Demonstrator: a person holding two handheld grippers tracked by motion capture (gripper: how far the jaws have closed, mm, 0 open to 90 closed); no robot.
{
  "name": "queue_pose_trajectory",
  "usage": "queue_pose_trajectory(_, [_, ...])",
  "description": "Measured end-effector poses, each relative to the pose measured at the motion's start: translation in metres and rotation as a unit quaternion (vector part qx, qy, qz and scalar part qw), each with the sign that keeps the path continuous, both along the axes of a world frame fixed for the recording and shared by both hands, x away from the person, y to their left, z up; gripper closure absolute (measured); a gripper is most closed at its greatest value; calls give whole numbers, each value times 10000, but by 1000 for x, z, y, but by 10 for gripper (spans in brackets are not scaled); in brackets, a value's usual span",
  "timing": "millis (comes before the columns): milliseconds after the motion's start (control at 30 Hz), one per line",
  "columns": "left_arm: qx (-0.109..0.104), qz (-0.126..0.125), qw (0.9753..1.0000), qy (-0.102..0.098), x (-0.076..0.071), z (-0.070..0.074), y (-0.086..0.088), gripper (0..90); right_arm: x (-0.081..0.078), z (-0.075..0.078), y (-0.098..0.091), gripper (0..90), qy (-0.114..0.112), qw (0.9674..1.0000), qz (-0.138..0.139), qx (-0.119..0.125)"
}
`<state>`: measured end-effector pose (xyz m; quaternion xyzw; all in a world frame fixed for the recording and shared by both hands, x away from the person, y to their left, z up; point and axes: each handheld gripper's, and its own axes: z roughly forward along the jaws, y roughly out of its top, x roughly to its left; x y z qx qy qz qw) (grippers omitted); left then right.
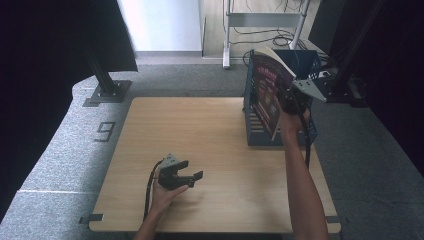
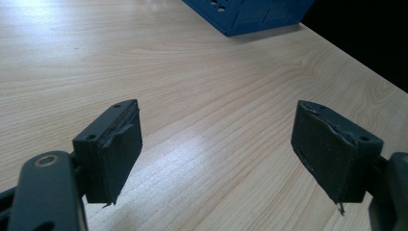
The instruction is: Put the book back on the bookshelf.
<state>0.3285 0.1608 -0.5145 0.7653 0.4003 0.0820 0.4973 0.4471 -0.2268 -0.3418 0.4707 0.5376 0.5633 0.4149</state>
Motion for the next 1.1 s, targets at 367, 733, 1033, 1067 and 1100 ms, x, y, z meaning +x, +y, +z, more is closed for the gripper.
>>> queue_pose_trajectory(367, [-23,15,10000,2,0,0,1,181,8,0,-1,815,30,9999,-77,62])
queue_pose_trajectory(733, [22,-65,10000,50,0,-2,-2,181,16,-5,-3,815,10,9999,-118,72])
queue_pose_trajectory(1033, [3,-27,10000,25,0,-1,0,182,26,-10,-1,815,34,9998,-177,30])
queue_pose_trajectory(1067, [8,-24,10000,26,0,-1,0,182,27,-10,0,815,30,9999,-165,9])
queue_pose_trajectory(1100, [11,-18,10000,26,0,-2,0,182,28,-11,0,815,26,9998,-171,-3])
